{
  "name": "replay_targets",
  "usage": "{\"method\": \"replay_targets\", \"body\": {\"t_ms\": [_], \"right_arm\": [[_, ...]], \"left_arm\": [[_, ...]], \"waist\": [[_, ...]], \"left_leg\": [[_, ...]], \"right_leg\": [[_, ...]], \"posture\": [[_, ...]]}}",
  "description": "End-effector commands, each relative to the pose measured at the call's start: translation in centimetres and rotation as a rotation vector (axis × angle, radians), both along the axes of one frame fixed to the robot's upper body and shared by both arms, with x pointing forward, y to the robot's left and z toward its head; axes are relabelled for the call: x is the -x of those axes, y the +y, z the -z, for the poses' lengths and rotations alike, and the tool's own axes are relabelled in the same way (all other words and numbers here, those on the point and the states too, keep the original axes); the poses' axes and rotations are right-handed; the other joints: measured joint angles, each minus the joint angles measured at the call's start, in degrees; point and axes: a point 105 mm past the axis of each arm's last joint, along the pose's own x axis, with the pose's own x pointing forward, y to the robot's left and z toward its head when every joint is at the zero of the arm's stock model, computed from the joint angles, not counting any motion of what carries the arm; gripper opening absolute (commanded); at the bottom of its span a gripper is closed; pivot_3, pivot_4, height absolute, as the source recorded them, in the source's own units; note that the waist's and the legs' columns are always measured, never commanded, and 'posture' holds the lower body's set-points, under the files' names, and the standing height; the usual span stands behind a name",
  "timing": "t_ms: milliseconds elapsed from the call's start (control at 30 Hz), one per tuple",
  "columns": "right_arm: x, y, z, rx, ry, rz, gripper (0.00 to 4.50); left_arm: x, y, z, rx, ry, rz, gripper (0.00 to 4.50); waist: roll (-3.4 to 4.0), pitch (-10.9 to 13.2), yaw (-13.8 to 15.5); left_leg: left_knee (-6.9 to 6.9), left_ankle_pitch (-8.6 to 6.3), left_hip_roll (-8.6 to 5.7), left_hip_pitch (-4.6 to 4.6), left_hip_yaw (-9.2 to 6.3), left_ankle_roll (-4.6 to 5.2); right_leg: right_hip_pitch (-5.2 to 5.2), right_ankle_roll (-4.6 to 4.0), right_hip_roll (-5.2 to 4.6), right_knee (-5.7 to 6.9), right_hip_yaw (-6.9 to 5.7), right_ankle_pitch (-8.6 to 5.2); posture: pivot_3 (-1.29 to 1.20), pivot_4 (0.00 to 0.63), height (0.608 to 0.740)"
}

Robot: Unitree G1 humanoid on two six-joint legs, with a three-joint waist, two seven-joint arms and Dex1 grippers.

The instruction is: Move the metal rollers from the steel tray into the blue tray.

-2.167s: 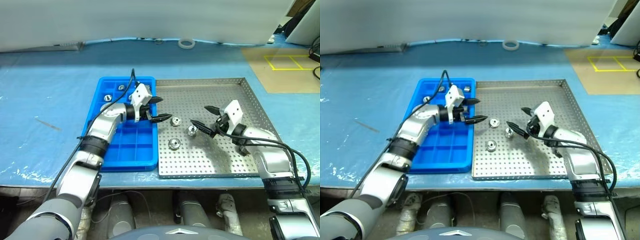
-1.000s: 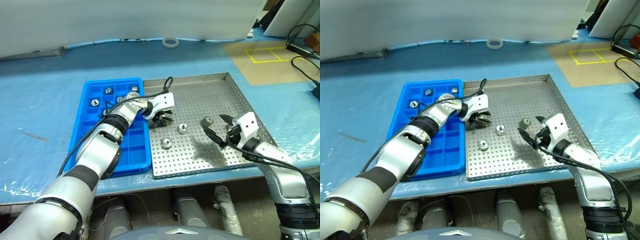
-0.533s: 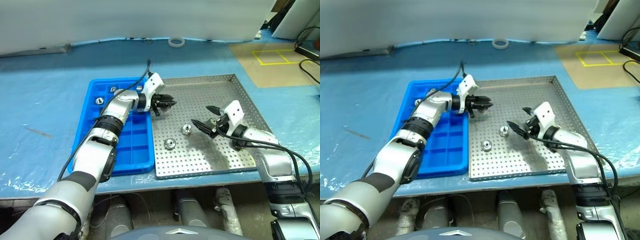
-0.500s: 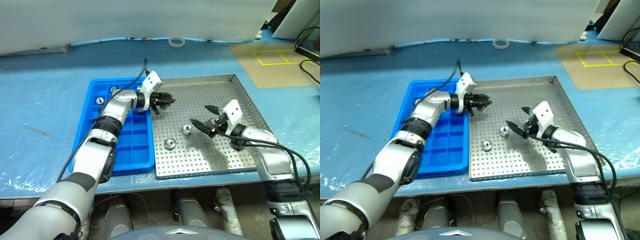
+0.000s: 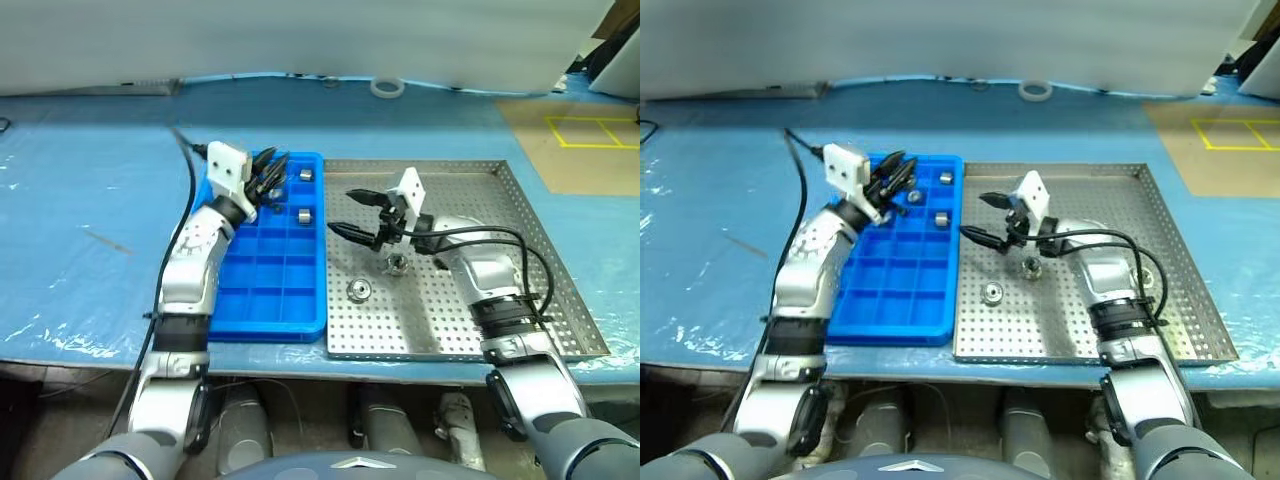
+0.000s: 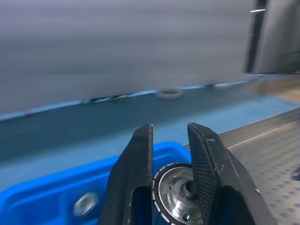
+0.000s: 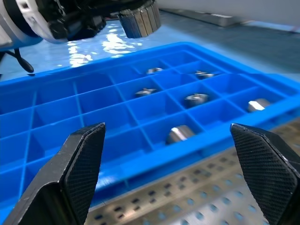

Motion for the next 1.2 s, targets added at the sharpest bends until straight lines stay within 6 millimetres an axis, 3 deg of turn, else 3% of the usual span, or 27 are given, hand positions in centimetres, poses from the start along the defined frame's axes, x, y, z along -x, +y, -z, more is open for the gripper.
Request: {"method": "replay_targets", "body": {"t_ms": [33,200,400,700,1000,1200], "right_arm": [[0.0,0.6,-0.7,0.003,-0.039,-0.052,4.50],[-0.1,1.1,-0.4,0.005,-0.028,-0.077,4.50],[0.0,1.1,-0.1,0.014,-0.024,-0.084,4.50],[-0.2,0.5,0.0,0.025,-0.030,-0.062,4.50],[0.0,-0.4,0.3,0.031,-0.036,-0.021,4.50],[0.2,-1.6,0.0,0.023,-0.050,0.039,4.50]], "left_arm": [[1.0,1.8,-0.7,-0.011,-0.051,-0.172,0.77],[2.0,4.4,1.7,-0.021,0.015,-0.336,0.77],[2.8,6.8,3.1,-0.035,0.070,-0.470,0.77],[3.7,6.9,5.4,-0.022,0.172,-0.481,0.77],[2.7,5.6,5.1,0.017,0.191,-0.374,3.69],[1.0,2.0,1.5,0.050,0.076,-0.073,3.69]], "waist": [[0.00,0.00,0.75],[0.00,0.00,1.29],[0.00,0.00,1.54],[0.00,0.00,1.89],[0.00,0.00,2.00],[0.00,0.00,1.91]], "left_leg": [[0.01,0.00,-0.03,-0.02,0.00,0.00],[0.02,0.00,-0.08,-0.09,-0.02,-0.01],[0.00,0.03,-0.07,-0.12,-0.06,-0.07],[-0.01,0.05,-0.06,-0.28,-0.06,-0.08],[0.00,0.05,-0.07,-0.28,-0.06,-0.10],[0.02,0.08,-0.10,-0.27,-0.05,-0.12]], "right_leg": [[-0.01,0.00,-0.05,0.00,-0.01,0.00],[-0.03,0.01,-0.15,0.01,-0.08,0.00],[-0.08,0.02,-0.14,0.01,-0.12,-0.01],[-0.27,0.02,-0.12,0.03,-0.10,0.00],[-0.27,0.02,-0.11,0.06,-0.08,0.00],[-0.28,0.03,-0.11,0.10,-0.03,0.01]], "posture": [[0.09,0.150,0.740],[0.11,0.150,0.740],[0.12,0.150,0.740],[0.09,0.150,0.740],[0.02,0.150,0.740],[-0.07,0.150,0.740]]}}
